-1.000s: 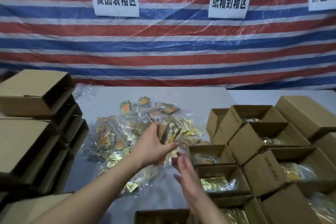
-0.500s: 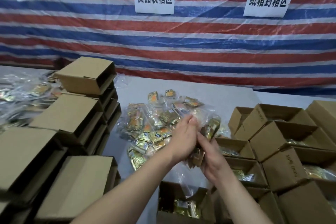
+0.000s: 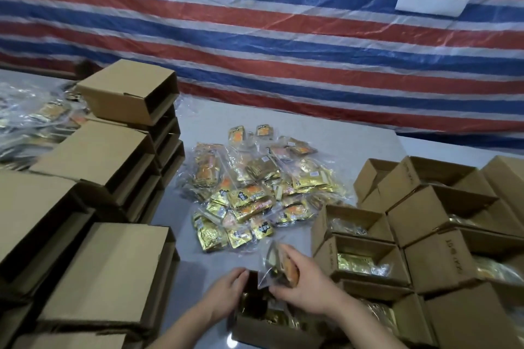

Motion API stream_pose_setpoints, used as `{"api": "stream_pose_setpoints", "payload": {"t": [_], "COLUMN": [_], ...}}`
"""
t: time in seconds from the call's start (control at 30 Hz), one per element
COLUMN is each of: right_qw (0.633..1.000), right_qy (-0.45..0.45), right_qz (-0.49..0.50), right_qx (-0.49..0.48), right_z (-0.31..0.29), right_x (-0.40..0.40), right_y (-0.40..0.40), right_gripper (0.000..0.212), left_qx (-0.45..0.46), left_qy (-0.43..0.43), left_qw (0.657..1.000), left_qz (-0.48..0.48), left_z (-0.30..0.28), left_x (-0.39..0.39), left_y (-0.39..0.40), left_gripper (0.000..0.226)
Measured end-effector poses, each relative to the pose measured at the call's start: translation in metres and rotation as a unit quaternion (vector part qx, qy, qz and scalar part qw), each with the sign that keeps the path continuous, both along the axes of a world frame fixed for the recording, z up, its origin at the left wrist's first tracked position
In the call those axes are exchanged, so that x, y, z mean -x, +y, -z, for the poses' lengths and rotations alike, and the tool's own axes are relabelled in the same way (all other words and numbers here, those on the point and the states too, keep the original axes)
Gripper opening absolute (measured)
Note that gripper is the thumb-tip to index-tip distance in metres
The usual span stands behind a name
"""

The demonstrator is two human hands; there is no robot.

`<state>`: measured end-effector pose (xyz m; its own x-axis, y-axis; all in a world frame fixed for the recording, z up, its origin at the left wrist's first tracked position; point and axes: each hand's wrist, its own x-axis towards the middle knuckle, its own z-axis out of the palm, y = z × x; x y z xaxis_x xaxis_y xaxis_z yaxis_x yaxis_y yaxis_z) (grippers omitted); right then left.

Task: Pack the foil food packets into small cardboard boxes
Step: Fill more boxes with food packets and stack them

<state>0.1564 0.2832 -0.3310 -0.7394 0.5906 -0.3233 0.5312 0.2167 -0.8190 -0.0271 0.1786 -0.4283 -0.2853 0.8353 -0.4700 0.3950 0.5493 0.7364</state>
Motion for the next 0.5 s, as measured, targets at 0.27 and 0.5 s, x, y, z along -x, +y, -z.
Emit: {"api": "stream_pose_setpoints", "payload": {"t": [0.27,0.5], "right_qw": [0.957,0.898], "right_qy": [-0.222,-0.345], "right_qz": [-0.184,-0.257], "right_qx": [-0.034,-0.087], "right_z": [0.044,0.076], "right_x": [0.000,0.026], "right_y": [0.003,-0.011], "right_gripper": [0.054,0.076], "left_qx": [-0.034,-0.050], "left_qy": [-0.080,-0.070], "left_qw": [0.994,0.991], "left_qz": [-0.066,-0.106], "left_z": [0.009,0.010], "left_x": [-0.006,-0.017], "left_y": [-0.008,-0.014], "left_gripper": [0.027,0.018]}}
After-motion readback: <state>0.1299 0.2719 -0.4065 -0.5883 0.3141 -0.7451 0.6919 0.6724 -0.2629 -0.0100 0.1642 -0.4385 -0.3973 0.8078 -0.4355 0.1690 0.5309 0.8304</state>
